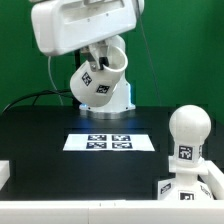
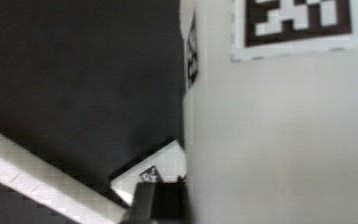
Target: Assemble lamp
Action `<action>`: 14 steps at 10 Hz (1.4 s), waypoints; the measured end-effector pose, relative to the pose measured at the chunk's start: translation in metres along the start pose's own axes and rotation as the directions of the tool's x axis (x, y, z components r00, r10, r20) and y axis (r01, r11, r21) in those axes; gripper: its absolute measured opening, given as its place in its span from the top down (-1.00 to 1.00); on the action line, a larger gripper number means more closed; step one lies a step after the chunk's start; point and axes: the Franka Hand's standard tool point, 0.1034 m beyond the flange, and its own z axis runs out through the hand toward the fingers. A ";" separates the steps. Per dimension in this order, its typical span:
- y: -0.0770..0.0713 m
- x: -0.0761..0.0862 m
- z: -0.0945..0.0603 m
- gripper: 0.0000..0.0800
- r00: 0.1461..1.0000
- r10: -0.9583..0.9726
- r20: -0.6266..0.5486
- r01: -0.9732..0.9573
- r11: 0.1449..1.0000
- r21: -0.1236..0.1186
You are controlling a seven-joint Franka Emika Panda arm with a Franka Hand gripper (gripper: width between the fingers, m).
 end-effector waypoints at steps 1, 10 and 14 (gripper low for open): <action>0.002 -0.003 -0.001 0.88 0.998 0.003 -0.059 -0.004 1.000 -0.004; 0.001 0.015 0.002 0.88 0.800 0.236 -0.552 -0.181 0.971 0.153; 0.031 0.006 -0.013 0.88 0.698 0.083 -0.711 -0.185 0.980 -0.068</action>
Offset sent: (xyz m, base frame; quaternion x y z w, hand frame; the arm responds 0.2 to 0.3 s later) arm 0.0163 0.0562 0.0110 0.1336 0.2165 0.1234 0.9592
